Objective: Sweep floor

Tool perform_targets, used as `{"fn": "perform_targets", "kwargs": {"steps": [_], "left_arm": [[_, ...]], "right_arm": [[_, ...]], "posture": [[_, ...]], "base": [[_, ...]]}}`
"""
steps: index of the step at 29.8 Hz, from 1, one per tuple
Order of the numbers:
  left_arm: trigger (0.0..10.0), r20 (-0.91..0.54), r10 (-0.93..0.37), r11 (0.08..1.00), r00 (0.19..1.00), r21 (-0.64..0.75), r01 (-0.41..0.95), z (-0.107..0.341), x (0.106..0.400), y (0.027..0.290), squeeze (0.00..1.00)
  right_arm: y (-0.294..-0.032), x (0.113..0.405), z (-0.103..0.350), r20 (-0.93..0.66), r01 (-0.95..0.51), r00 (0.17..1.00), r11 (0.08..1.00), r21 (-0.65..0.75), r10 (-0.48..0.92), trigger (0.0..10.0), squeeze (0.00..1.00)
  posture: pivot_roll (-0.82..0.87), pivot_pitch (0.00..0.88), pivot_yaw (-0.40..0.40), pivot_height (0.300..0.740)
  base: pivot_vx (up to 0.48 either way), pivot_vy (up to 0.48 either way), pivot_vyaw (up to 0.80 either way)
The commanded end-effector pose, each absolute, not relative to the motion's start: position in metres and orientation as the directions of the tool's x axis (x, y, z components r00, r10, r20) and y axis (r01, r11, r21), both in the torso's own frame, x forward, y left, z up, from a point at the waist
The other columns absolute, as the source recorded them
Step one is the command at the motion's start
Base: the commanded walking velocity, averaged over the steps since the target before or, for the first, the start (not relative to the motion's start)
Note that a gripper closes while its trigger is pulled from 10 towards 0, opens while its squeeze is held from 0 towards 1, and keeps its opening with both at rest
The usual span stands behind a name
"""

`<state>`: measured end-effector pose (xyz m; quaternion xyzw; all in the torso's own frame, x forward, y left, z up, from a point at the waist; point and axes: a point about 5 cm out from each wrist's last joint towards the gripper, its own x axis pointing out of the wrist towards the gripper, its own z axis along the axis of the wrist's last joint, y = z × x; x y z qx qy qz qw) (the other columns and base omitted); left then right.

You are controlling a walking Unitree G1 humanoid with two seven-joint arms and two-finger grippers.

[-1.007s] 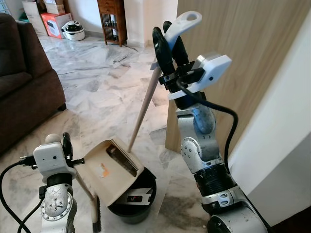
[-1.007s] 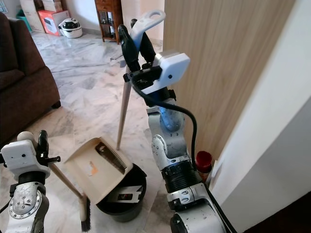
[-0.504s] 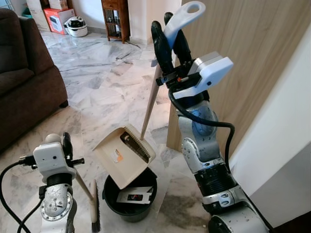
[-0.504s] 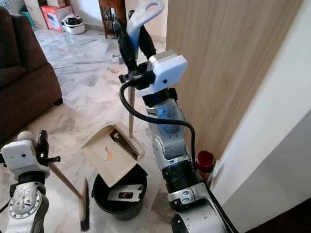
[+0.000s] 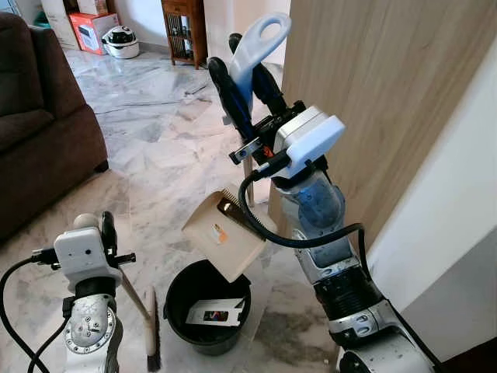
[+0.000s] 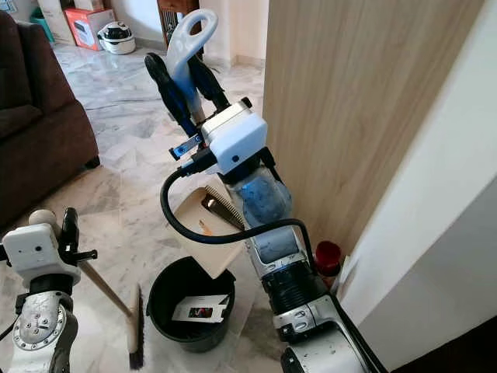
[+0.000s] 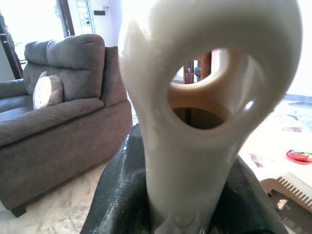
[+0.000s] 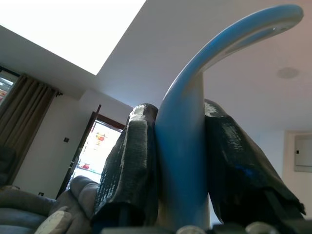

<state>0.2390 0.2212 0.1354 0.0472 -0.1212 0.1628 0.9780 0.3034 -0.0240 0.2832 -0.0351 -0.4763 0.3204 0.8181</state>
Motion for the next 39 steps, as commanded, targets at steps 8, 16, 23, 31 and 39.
{"fn": "perform_targets", "kwargs": {"steps": [8, 16, 23, 31, 39], "left_arm": [[10.0, 0.309, 0.297, 0.943, 0.904, 0.053, -0.328, 0.150, 0.238, 0.223, 0.00], [10.0, 0.308, 0.296, 0.944, 0.904, 0.052, -0.327, 0.150, 0.239, 0.223, 0.00], [10.0, 0.309, 0.296, 0.944, 0.904, 0.050, -0.326, 0.150, 0.239, 0.222, 0.00], [10.0, 0.309, 0.296, 0.944, 0.904, 0.051, -0.326, 0.150, 0.238, 0.223, 0.00], [10.0, 0.309, 0.295, 0.944, 0.904, 0.052, -0.325, 0.150, 0.239, 0.223, 0.00]], "right_arm": [[-0.025, 0.286, 0.302, 0.810, -0.377, 0.204, 0.808, -0.453, 0.550, 10.0, 0.00], [-0.029, 0.288, 0.304, 0.817, -0.356, 0.212, 0.821, -0.447, 0.537, 10.0, 0.00], [-0.030, 0.289, 0.305, 0.813, -0.353, 0.214, 0.819, -0.453, 0.542, 10.0, 0.00], [-0.032, 0.292, 0.304, 0.801, -0.335, 0.236, 0.820, -0.464, 0.550, 10.0, 0.00], [-0.032, 0.293, 0.303, 0.800, -0.332, 0.238, 0.820, -0.466, 0.551, 10.0, 0.00]], "posture": [[0.13, 0.016, 0.039, 0.740], [0.13, 0.015, 0.040, 0.740], [0.13, 0.015, 0.039, 0.740], [0.13, 0.015, 0.039, 0.740], [0.13, 0.014, 0.040, 0.740]], "base": [[0.000, 0.000, 0.00], [0.000, 0.000, 0.00], [0.000, 0.000, 0.00], [0.000, 0.000, 0.00], [0.000, 0.000, 0.00]]}}
